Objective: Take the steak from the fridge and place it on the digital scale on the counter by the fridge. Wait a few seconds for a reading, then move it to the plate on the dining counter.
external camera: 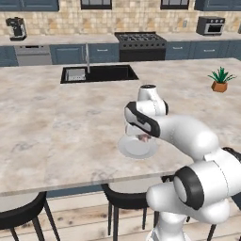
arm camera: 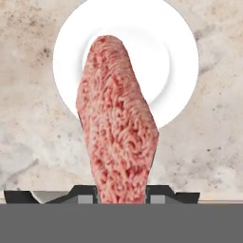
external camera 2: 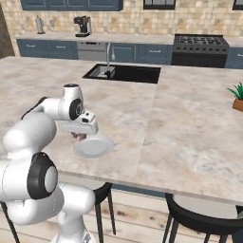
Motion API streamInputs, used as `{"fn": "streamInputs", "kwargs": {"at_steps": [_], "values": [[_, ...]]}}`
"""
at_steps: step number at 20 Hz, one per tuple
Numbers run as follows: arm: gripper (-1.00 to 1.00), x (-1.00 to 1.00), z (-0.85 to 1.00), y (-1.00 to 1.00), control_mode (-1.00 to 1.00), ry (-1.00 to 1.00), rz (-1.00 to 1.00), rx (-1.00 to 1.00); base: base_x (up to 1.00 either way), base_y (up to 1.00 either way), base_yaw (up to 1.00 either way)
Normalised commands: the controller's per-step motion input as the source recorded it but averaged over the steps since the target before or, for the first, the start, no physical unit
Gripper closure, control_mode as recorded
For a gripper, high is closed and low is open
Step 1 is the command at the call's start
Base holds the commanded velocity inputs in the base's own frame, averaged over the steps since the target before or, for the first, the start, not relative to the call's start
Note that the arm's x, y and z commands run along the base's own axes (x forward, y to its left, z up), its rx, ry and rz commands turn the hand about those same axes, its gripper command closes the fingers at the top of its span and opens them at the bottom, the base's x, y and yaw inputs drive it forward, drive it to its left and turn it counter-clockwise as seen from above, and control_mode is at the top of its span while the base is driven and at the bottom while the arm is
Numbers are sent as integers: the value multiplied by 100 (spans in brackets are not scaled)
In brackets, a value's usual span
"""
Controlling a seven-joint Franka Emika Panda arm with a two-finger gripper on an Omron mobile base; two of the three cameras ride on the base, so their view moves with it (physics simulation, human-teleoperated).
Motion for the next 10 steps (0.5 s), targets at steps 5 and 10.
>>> {"fn": "streamInputs", "kwargs": {"at_steps": [5, 10], "values": [[100, 4, -16, -11, -100, -1, 8, 1, 0, 0, 0], [100, 2, -42, 0, -100, -3, 10, 3, 0, 0, 0]]}}
